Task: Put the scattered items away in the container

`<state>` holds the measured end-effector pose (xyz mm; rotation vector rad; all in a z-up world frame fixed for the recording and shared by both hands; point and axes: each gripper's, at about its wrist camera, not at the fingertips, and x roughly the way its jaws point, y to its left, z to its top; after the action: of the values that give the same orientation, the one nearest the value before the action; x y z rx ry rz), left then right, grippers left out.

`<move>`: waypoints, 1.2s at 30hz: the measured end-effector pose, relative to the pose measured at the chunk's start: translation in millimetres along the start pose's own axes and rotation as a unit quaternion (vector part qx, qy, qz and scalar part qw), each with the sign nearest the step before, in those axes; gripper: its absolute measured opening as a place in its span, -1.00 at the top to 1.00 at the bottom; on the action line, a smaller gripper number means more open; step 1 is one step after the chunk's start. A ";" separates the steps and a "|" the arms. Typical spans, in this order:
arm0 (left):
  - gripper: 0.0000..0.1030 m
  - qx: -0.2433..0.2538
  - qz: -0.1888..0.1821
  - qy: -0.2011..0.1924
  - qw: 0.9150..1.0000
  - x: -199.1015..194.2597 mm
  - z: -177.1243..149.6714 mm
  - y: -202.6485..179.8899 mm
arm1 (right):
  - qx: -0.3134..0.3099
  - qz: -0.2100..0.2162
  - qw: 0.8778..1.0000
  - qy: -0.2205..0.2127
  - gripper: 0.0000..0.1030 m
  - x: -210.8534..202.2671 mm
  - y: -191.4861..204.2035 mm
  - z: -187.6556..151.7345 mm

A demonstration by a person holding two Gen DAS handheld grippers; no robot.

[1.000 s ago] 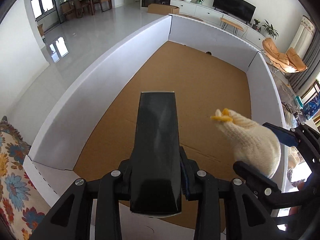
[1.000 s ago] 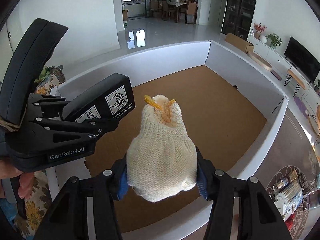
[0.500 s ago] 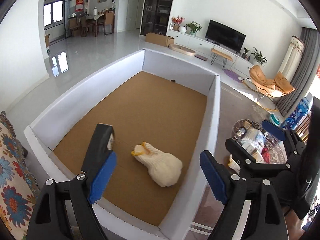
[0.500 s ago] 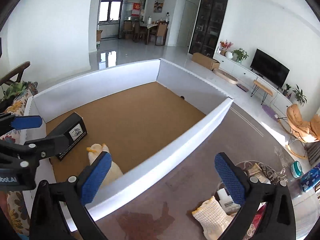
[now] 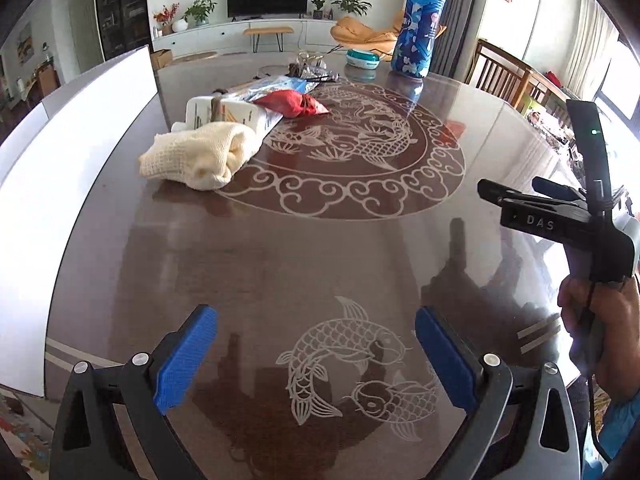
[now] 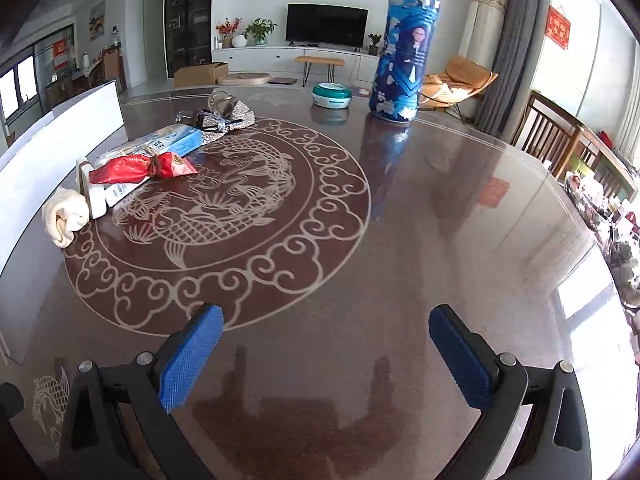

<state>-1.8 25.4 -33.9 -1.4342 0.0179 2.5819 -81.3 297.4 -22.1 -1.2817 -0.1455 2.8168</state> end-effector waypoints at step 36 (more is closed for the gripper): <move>-1.00 -0.060 0.089 -0.033 0.994 60.1 84.7 47.0 | 0.005 0.050 0.998 0.046 -1.00 14.9 10.3 -17.1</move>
<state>-111.9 -2.7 -43.2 -1.4458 -0.0199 2.8175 -78.3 289.5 -45.5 -1.4543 -0.0657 2.8285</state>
